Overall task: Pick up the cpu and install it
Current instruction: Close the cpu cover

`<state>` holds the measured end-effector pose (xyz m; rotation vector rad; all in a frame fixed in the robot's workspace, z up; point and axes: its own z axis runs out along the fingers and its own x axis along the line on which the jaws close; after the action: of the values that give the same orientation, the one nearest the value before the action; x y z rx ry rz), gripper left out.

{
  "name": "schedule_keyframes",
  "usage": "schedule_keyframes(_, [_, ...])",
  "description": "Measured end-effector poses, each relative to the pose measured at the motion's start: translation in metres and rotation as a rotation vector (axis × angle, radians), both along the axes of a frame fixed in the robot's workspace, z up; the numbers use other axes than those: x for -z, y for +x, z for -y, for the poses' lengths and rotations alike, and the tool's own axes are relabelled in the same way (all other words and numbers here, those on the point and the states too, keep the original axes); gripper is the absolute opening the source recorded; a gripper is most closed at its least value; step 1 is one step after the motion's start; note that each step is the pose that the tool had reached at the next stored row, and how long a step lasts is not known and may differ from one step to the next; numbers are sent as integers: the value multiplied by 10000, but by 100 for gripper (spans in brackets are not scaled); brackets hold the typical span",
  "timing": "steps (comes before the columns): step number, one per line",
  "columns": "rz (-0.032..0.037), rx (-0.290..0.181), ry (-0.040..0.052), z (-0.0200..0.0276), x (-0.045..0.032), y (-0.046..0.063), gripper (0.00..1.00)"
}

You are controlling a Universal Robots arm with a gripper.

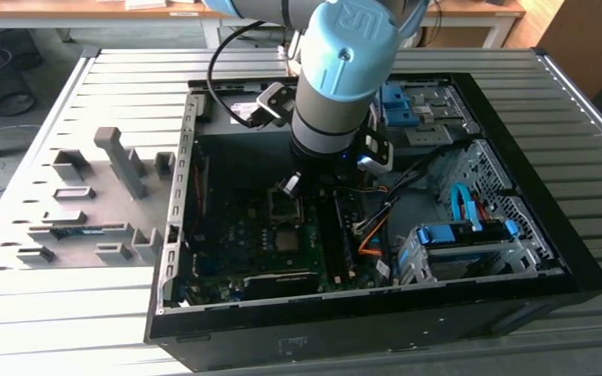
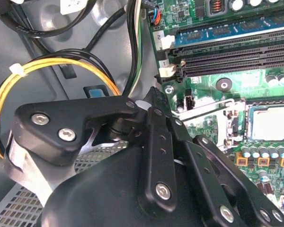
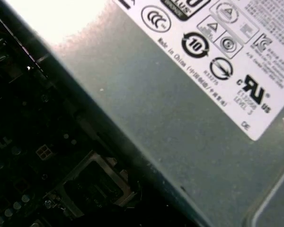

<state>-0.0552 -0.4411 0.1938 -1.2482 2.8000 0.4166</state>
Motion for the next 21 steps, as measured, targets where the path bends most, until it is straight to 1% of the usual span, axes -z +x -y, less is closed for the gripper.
schedule_keyframes(12, [-1, 0, -1, 18, -65, 0, 10])
schedule_keyframes(21, [0, 0, 0, 39, -130, 0, 10])
